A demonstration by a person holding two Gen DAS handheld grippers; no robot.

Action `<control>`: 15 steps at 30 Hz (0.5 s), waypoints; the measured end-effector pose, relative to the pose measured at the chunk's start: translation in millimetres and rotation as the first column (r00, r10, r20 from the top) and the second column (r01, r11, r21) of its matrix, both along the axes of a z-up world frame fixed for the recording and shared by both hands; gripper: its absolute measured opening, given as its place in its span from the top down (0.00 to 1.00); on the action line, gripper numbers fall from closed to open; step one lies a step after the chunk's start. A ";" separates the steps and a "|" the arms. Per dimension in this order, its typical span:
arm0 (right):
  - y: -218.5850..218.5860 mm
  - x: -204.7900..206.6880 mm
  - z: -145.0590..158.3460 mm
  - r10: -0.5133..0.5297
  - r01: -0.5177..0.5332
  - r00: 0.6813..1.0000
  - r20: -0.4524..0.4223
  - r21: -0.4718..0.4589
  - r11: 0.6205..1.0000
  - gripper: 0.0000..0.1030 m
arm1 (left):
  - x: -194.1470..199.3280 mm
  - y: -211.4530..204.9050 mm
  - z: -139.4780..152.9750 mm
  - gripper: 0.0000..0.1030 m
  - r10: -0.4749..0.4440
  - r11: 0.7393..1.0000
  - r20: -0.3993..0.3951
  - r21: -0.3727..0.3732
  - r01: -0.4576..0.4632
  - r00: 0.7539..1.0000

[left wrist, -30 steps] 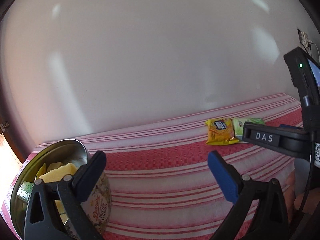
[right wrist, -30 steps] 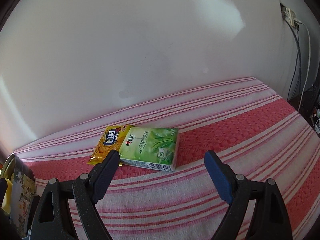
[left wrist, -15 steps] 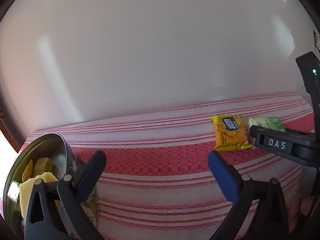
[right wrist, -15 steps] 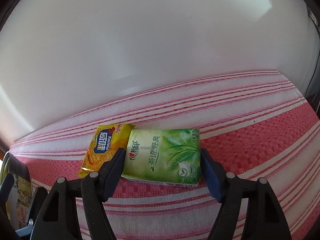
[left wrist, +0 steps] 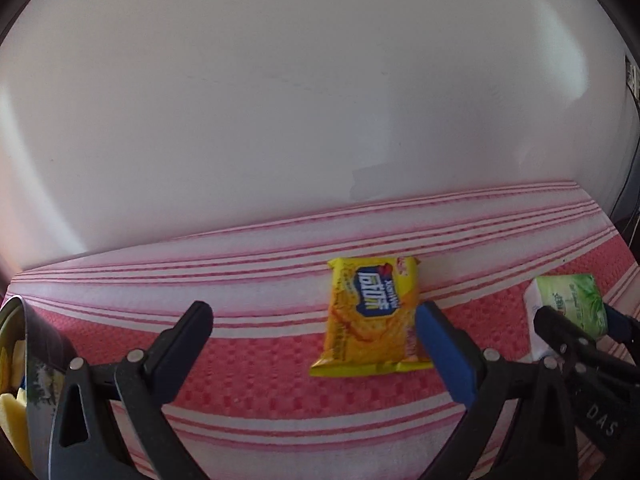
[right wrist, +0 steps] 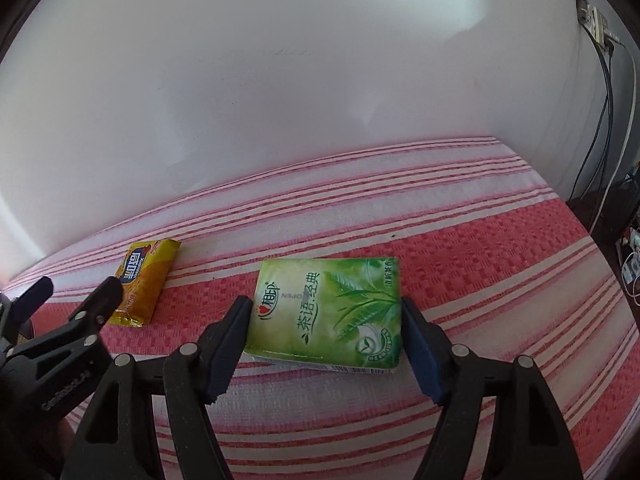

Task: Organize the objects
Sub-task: 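Grasp the green tissue pack with the right tool while the left tool grasps the yellow cracker packet, then carry the cracker packet and tissue pack toward the tin with both tools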

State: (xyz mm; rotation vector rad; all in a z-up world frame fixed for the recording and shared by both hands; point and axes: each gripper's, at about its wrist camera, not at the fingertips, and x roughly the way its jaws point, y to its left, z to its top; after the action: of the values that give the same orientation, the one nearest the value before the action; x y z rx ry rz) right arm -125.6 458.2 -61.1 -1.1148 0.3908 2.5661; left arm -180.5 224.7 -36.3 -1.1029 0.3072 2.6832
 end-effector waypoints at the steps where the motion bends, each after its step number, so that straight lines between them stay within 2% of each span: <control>1: 1.3 -0.2 -0.1 0.000 0.000 1.000 0.000 0.002 1.000 0.28 | -4.8 6.7 -2.8 0.01 -0.011 1.000 0.022 0.005 0.011 1.000; 6: -5.5 -4.7 3.2 -0.002 0.002 1.000 0.001 -0.009 1.000 0.28 | -35.9 23.9 -18.2 0.10 -0.031 0.999 0.146 0.029 0.027 0.989; 7: -1.8 -5.5 2.6 -0.002 0.002 1.000 0.001 -0.015 1.000 0.28 | -38.8 21.8 -17.6 0.15 -0.027 0.998 0.152 0.059 0.018 0.988; 10: -3.4 -4.5 3.4 -0.003 0.003 1.000 0.004 -0.013 1.000 0.28 | -40.8 20.4 -17.3 0.20 -0.034 0.997 0.158 0.076 0.022 0.987; 13: -4.6 -2.7 4.8 -0.001 0.001 1.000 0.007 -0.010 1.000 0.28 | -32.9 24.3 -13.0 0.51 -0.085 0.995 0.131 0.072 0.076 0.988; 15: -3.6 -2.1 5.1 -0.001 0.001 1.000 0.006 -0.014 1.000 0.28 | -28.4 24.9 -11.9 0.51 -0.086 0.995 0.120 0.052 0.081 0.989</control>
State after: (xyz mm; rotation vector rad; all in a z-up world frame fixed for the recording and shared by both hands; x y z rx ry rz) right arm -127.7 454.6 -55.9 -1.1266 0.4078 2.5628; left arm -208.9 249.5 -48.2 -1.2070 0.2611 2.5240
